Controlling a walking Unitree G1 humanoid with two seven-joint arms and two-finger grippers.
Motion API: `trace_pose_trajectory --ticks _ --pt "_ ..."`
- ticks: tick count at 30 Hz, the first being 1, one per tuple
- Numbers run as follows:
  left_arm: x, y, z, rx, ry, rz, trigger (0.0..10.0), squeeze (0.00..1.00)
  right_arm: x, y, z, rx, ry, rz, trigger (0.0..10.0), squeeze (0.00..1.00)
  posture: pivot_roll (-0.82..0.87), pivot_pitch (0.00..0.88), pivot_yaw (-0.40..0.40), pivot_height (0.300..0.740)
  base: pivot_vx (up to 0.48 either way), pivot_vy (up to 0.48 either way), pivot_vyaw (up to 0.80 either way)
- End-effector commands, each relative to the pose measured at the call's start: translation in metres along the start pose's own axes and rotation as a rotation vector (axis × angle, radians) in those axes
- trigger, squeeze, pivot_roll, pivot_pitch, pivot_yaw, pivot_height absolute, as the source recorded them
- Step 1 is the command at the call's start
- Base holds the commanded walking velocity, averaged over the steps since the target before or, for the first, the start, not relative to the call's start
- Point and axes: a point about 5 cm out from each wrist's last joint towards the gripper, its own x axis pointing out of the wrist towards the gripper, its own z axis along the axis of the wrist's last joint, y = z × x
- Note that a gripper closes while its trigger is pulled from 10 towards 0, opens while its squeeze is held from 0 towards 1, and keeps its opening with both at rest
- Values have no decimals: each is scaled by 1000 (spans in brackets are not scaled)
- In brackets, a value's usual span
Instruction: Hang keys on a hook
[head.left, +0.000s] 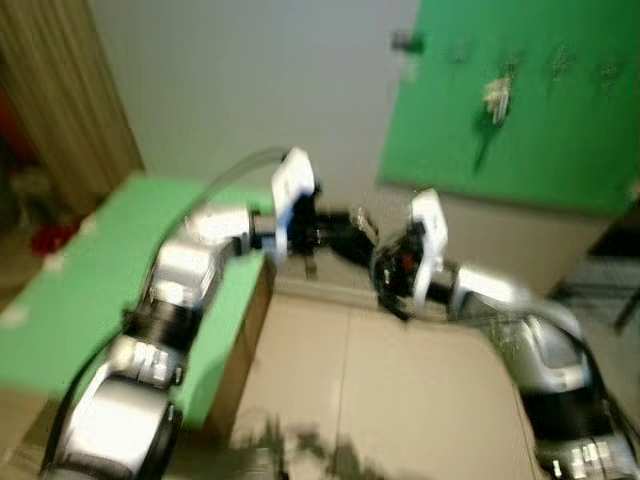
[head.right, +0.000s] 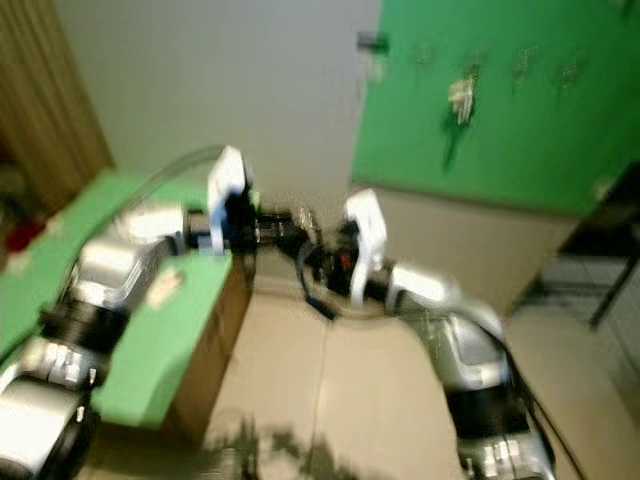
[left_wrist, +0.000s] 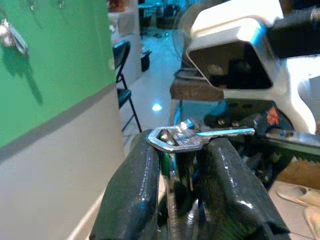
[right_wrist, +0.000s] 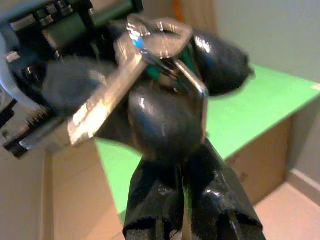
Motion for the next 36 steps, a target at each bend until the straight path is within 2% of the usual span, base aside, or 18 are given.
trace_pose_trajectory --ticks 1,3,4,5,11,14,15,17,18,20,21,26,32,34,36 --pt "-1 0 0 5 8 -11 10000 1000 -2 -1 7 -13 -17 -6 0 0 -109 0 9 740 0 0 0" --pt "0 1 -1 12 20 8 10000 1000 -2 0 8 -13 -18 -5 0 0 -112 0 8 740 0 0 0" --pt "1 2 -3 23 35 20 10000 529 -2 0 8 -14 -18 -3 0 0 -113 0 8 740 0 0 0" --pt "2 3 -5 25 49 38 10000 0 -3 1 8 -14 -18 2 0 0 -114 0 8 740 0 0 0" --pt "0 6 -7 24 46 68 10000 0 -3 2 7 -16 -16 6 0 0 -120 0 11 740 0 0 0" --pt "-14 13 -11 -4 44 156 10000 0 -5 3 6 -20 -13 10 0 0 -141 0 17 740 0 0 0" --pt "-14 13 -11 -4 44 156 10000 0 -5 3 6 -20 -13 10 0 0 -141 0 17 740 0 0 0" --pt "-36 24 -18 -32 41 299 10000 0 -7 3 6 -24 -10 4 0 0 -153 0 24 740 0 0 0" --pt "-36 24 -18 -32 41 299 10000 0 -7 3 6 -24 -10 4 0 0 -153 0 24 740 0 0 0" --pt "-57 32 -28 -63 48 458 10000 0 -7 4 6 -27 -14 -1 0 0 -152 0 31 740 0 0 0" --pt "-71 36 -37 -99 49 600 10000 0 -6 4 6 -28 -21 -7 0 0 -140 0 32 740 0 0 0" --pt "-76 31 -54 -177 41 706 10000 0 -6 4 3 -16 -20 -11 0 0 -113 0 18 740 0 0 0" --pt "-71 26 -66 -205 54 746 10000 0 -4 5 -1 -13 -6 -3 0 0 -106 0 18 740 0 0 0" --pt "-68 17 -76 -228 70 737 10000 0 -3 6 -1 -8 -7 -2 0 0 -97 0 9 740 0 0 0" --pt "-67 16 -77 -226 79 729 10000 0 -3 6 -1 -8 -7 -2 0 0 -97 0 9 740 0 0 0"
